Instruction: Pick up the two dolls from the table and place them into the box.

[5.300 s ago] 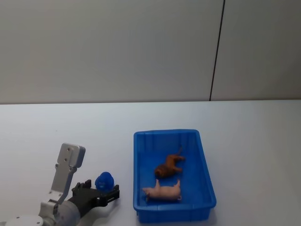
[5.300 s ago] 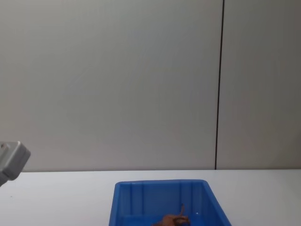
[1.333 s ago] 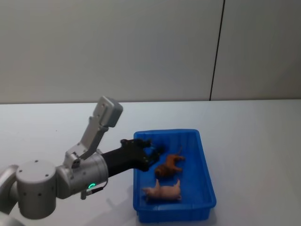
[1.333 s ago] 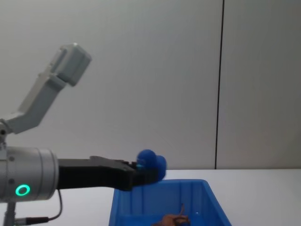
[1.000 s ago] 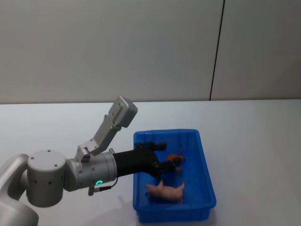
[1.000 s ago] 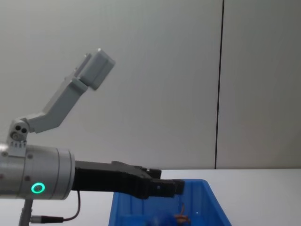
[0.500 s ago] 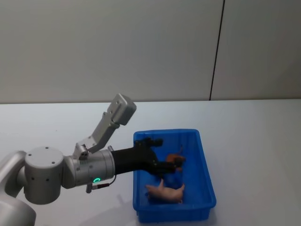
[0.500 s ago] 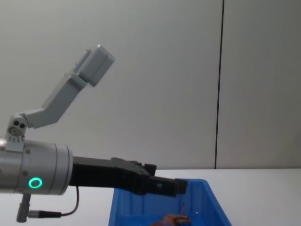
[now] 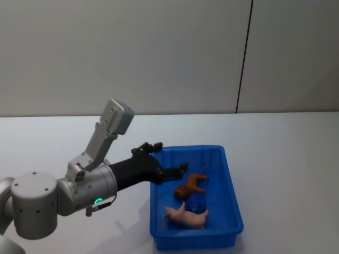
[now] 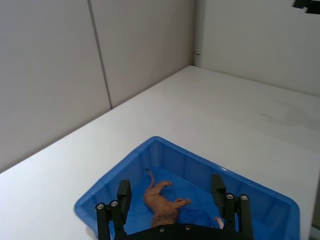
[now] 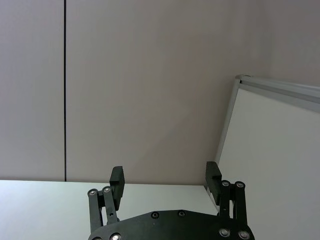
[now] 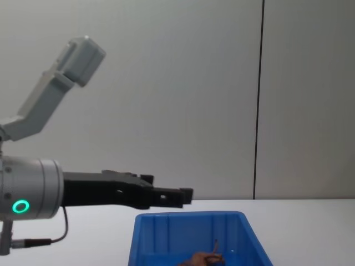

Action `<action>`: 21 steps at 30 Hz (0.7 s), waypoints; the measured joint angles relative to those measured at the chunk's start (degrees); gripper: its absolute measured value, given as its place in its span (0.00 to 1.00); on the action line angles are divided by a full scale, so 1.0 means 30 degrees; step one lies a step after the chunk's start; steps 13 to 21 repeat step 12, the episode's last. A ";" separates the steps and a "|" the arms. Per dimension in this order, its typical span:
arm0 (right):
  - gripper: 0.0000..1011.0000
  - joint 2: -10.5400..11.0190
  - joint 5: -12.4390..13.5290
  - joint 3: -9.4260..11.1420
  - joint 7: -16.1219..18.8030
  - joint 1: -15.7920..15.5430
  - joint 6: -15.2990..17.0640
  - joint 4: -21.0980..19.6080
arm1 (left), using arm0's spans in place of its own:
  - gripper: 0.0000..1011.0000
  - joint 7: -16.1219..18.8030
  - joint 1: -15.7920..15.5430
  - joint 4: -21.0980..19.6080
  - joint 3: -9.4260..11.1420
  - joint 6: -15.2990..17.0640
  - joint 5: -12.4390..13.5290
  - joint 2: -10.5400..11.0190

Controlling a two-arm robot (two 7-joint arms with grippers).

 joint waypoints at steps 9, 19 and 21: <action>0.99 0.0001 0.0000 0.0000 0.0000 0.0000 0.0000 0.0000 | 0.99 0.2960 0.1069 -0.1401 -0.0379 -0.0319 -0.0993 0.0606; 0.99 0.0000 0.0000 0.0000 0.0001 0.0001 0.0000 0.0001 | 0.99 0.4013 0.1427 -0.1880 -0.0514 -0.0467 -0.1270 0.0795; 0.99 0.0000 0.0000 0.0000 0.0001 0.0001 0.0000 0.0001 | 0.99 0.4013 0.1427 -0.1880 -0.0514 -0.0467 -0.1270 0.0795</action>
